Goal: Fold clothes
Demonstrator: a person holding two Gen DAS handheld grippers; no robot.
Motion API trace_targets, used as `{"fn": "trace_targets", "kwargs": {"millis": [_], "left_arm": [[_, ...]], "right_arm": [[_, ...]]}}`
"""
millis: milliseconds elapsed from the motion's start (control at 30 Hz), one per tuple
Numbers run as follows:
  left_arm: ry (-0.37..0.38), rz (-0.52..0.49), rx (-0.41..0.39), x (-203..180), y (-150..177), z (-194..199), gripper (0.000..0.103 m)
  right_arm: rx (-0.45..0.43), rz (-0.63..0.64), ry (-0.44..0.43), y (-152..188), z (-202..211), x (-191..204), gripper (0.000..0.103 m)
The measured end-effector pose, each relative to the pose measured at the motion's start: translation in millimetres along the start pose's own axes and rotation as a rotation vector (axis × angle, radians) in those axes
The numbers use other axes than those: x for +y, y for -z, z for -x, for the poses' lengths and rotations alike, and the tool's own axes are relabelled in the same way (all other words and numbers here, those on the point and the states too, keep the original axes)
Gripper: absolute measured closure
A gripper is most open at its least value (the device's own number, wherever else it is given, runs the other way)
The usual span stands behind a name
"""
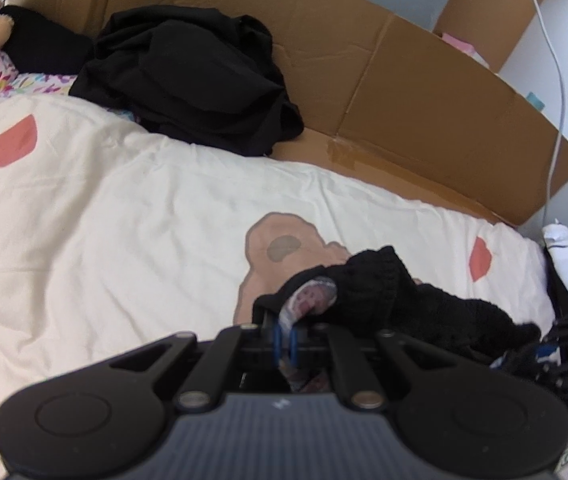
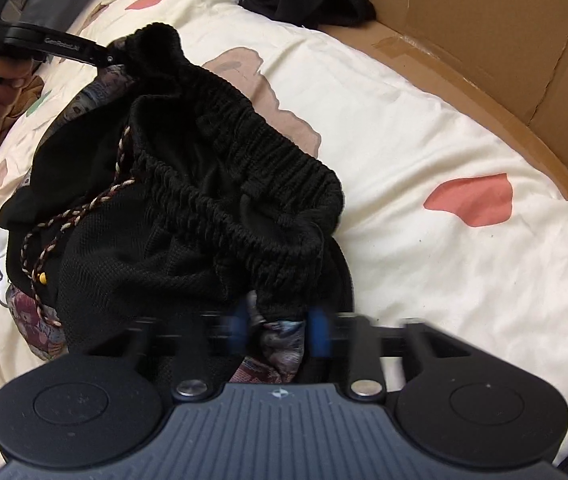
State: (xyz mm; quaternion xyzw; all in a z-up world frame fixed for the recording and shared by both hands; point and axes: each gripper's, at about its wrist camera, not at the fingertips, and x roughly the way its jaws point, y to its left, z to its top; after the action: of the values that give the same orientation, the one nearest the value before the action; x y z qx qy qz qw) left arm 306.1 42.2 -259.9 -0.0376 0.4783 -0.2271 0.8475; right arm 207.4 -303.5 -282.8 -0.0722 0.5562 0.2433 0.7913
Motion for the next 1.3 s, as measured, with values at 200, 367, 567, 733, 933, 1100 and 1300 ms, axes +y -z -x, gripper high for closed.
{"fn": "trace_targets", "kwargs": {"millis": [200, 367, 567, 733, 933, 1100, 1300], "left_arm": [[-0.029, -0.075, -0.016, -16, -11, 38, 0.098], [-0.079, -0.141, -0.038, -41, -20, 82, 0.099], [-0.121, -0.118, -0.107, -63, -34, 152, 0.099], [-0.149, -0.089, -0.178, -81, -35, 207, 0.099], [-0.158, -0.095, -0.234, -98, -29, 255, 0.099], [-0.17, -0.102, -0.269, -108, -25, 285, 0.099], [-0.149, -0.098, -0.348, -126, -23, 329, 0.099]], "right_arm": [[-0.042, -0.004, 0.026, -6, 39, 0, 0.087], [-0.078, 0.04, 0.072, -19, 89, 14, 0.088], [-0.162, 0.045, 0.138, -38, 157, 35, 0.089], [-0.241, 0.053, 0.197, -42, 201, 63, 0.089], [-0.31, 0.059, 0.23, -39, 243, 91, 0.09], [-0.355, 0.077, 0.24, -32, 273, 102, 0.09], [-0.423, 0.061, 0.263, -35, 310, 109, 0.09]]}}
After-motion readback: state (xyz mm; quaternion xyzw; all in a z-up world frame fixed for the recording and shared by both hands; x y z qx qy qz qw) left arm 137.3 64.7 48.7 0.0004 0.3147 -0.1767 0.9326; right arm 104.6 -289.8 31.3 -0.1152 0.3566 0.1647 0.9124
